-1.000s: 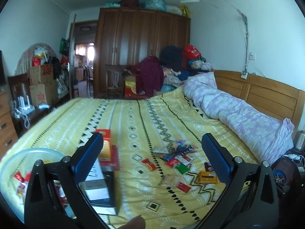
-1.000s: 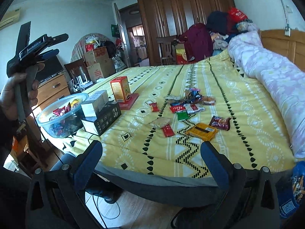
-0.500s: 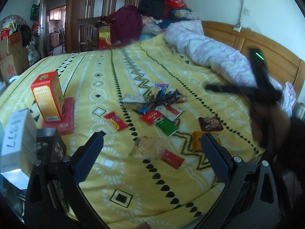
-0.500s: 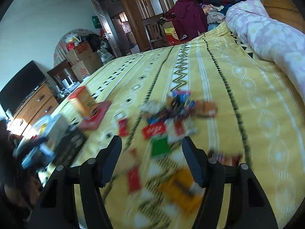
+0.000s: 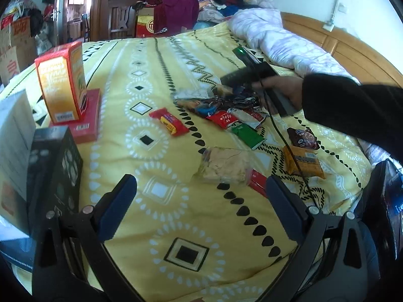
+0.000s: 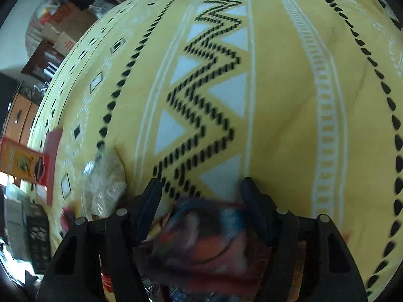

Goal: Organize snacks

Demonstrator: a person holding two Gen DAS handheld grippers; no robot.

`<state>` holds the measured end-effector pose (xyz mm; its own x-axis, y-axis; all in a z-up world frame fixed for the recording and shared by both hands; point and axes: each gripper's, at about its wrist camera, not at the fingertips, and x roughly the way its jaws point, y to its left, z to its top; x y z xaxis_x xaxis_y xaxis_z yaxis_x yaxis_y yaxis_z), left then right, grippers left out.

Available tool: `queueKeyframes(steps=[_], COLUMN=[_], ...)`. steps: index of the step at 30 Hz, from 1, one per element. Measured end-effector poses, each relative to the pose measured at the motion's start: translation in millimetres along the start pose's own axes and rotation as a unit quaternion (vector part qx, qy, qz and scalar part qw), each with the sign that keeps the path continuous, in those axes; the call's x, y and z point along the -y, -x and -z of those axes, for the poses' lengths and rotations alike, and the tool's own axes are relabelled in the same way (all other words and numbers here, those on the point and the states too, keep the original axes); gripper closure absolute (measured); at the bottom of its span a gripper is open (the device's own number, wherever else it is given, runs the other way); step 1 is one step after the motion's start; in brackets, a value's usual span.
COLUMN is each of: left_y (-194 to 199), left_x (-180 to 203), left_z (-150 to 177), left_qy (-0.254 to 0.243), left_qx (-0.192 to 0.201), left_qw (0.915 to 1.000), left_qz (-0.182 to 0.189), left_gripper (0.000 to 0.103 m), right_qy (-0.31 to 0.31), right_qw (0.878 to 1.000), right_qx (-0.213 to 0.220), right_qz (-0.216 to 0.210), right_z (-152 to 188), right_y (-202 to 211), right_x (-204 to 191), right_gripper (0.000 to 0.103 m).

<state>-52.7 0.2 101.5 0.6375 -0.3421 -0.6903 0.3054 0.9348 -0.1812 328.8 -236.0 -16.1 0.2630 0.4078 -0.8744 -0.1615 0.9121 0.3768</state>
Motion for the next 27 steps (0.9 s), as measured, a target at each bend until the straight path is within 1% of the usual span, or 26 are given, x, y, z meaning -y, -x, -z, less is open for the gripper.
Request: queueKeyframes(steps=[1,3,5,7,9,11,12,13,14,15,16,18,19,20,21,22,25,27], left_y=[-1,1,9,18,24,30,33,37,39,41,41,38,37,36,35,35,36,35], left_x=[-1,-1,1,3,3,3,3,3,2,0,-2,-9,-11,-12,-13,-13,-10,-6], left_z=[2,4,6,7,10,13,15,18,21,24,26,32,33,34,35,35,34,34], left_qy=[0.005,0.015,0.022,0.024,0.024,0.025,0.026,0.026,0.027,0.03,0.035,0.057,0.066,0.071,0.074,0.074,0.069,0.063], left_qx=[-0.001,-0.004,0.003,0.009,0.011,0.01,0.009,0.007,0.007,0.005,0.001,-0.011,-0.014,-0.017,-0.019,-0.018,-0.02,-0.022], left_qw=[1.0,0.9998,0.9997,0.9996,0.9996,0.9995,0.9995,0.9995,0.9995,0.9994,0.9992,0.9981,0.9975,0.997,0.9969,0.9969,0.9973,0.9976], left_qz=[0.003,0.009,0.013,0.015,0.014,0.014,0.015,0.016,0.016,0.017,0.018,0.02,0.023,0.023,0.021,0.019,0.017,0.016], left_gripper=[0.001,0.001,0.001,0.001,0.001,0.001,0.001,0.001,0.0,0.0,0.0,0.0,0.0,0.001,0.001,0.001,0.001,0.001], right_qy=[0.01,0.031,0.044,0.087,0.107,0.118,0.124,0.13,0.13,0.121,0.104,0.077,0.071,0.067,0.064,0.064,0.076,0.092], right_qw=[1.0,0.999,0.996,0.991,0.986,0.978,0.975,0.975,0.979,0.983,0.987,0.989,0.99,0.991,0.993,0.993,0.995,0.994], right_qx=[-0.001,-0.01,-0.032,-0.051,-0.069,-0.085,-0.089,-0.082,-0.051,-0.022,0.017,0.07,0.086,0.093,0.09,0.084,0.054,0.053], right_qz=[-0.005,-0.033,-0.067,-0.086,-0.104,-0.15,-0.162,-0.161,-0.148,-0.138,-0.125,-0.1,-0.085,-0.067,-0.051,-0.044,-0.037,-0.041], right_z=[8,32,59,98,131,168,180,193,205,210,217,230,236,242,252,257,273,279], right_y=[1,7,9,14,19,32,40,51,76,94,118,154,163,171,173,172,153,142], right_x=[-7,-29,-52,-90,-116,-140,-146,-153,-153,-148,-139,-122,-115,-107,-101,-98,-99,-110], right_gripper=[0.03,0.03,0.03,0.029,0.029,0.029,0.032,0.032,0.032,0.031,0.031,0.029,0.029,0.029,0.028,0.028,0.028,0.028])
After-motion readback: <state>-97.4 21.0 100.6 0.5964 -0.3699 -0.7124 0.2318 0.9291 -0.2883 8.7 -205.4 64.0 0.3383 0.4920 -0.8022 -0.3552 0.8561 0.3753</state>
